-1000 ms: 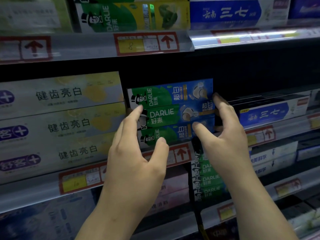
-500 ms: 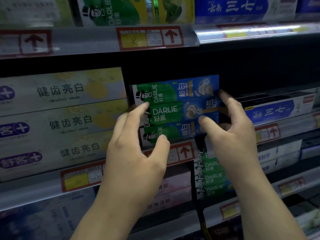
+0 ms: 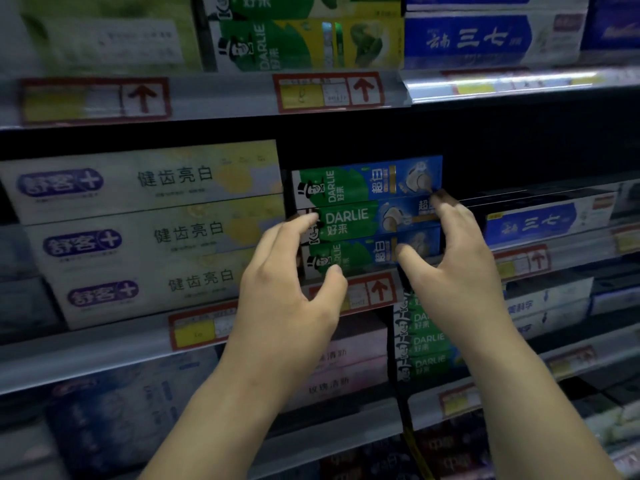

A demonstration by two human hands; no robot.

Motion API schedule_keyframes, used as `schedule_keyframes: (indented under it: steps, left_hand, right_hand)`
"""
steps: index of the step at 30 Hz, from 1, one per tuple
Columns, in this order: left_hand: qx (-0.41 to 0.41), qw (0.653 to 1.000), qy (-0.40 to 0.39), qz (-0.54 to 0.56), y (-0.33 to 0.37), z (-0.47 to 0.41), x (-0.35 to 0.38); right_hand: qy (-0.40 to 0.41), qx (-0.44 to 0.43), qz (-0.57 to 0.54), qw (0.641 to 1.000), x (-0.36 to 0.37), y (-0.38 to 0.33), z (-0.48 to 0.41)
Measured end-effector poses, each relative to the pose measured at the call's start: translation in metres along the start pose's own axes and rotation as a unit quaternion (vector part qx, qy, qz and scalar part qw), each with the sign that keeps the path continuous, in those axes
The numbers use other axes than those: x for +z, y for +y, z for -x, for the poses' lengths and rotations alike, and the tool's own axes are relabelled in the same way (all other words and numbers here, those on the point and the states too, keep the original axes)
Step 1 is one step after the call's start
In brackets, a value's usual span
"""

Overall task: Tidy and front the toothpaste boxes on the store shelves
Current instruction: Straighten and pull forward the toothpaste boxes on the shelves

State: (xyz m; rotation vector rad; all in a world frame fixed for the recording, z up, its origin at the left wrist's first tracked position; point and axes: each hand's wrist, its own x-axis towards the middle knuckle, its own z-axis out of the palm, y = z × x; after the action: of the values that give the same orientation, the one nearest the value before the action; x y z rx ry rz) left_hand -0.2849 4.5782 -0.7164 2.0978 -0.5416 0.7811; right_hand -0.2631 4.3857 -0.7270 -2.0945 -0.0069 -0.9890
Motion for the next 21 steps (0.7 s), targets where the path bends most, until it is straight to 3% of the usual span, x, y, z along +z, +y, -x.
schedule_keyframes:
  steps: [10,21]
  left_hand:
    - [0.046,0.994,-0.026,-0.095,0.010,0.027,-0.073]
    - [0.070,0.951,-0.069,-0.292,0.066,0.028,-0.193]
  right_hand:
    - [-0.137,-0.072,0.111,0.982,-0.030,-0.079,0.050]
    - [-0.180,-0.180,0.257,0.932,-0.087,-0.222,0.059]
